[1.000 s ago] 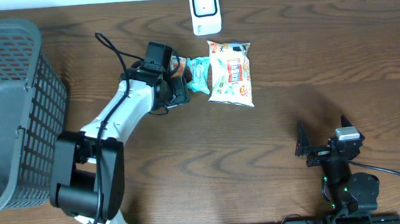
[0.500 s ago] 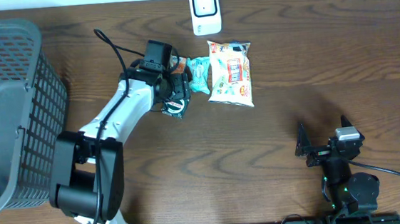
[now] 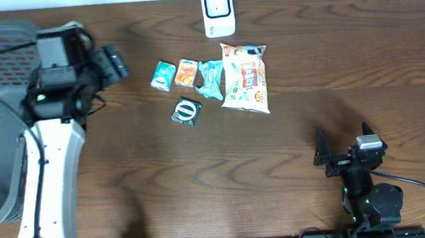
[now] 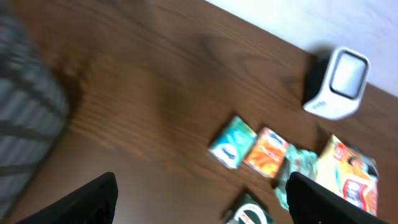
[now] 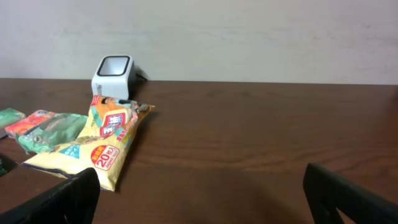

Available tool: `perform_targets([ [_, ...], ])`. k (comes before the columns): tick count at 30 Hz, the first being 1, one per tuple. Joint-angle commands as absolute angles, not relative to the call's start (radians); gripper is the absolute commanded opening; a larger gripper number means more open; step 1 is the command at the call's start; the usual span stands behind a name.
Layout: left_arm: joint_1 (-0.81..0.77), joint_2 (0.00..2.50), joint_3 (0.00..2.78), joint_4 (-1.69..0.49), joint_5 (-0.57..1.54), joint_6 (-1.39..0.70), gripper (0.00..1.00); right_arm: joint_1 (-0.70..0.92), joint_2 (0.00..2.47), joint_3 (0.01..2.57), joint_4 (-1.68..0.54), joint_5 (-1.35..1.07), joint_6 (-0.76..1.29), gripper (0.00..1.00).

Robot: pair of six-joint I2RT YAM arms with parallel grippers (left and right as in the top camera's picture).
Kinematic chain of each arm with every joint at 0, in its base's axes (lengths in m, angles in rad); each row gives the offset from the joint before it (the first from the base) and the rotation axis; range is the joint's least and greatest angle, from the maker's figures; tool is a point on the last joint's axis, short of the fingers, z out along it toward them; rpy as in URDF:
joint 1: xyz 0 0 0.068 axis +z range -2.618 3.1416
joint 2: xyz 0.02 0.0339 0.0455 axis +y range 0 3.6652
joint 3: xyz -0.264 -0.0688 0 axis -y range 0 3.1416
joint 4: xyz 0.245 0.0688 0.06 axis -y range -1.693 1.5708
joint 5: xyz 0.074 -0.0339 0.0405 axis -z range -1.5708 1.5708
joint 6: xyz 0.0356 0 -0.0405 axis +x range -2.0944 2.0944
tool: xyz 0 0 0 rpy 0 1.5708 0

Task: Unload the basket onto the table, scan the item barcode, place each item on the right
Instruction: 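Withdraw the left gripper to a raised pose beside the basket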

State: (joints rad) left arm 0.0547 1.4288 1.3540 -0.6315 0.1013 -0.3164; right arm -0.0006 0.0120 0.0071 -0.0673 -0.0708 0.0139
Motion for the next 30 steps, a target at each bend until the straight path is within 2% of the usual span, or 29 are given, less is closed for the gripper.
perform_targets([
  [1, 0.100, 1.436, 1.358, -0.640, 0.093, -0.312, 0.88, 0.007, 0.007, 0.006, -0.072, -0.070, 0.006, 0.99],
  [6, 0.107, 1.436, 1.358, -0.640, 0.093, -0.330, 0.93, 0.007, 0.007, 0.006, -0.072, -0.070, 0.006, 0.99],
  [12, 0.107, 1.436, 1.358, -0.640, 0.093, -0.331, 0.95, 0.007, 0.007, 0.006, -0.072, -0.070, 0.006, 0.99],
  [13, 0.107, 1.436, 1.358, -0.643, 0.093, -0.330, 0.98, 0.007, 0.007, 0.006, -0.072, -0.070, 0.006, 0.99],
  [30, 0.108, 1.437, 1.357, -0.645, 0.084, -0.330, 0.98, 0.007, 0.007, 0.006, -0.070, -0.033, -0.026, 0.99],
])
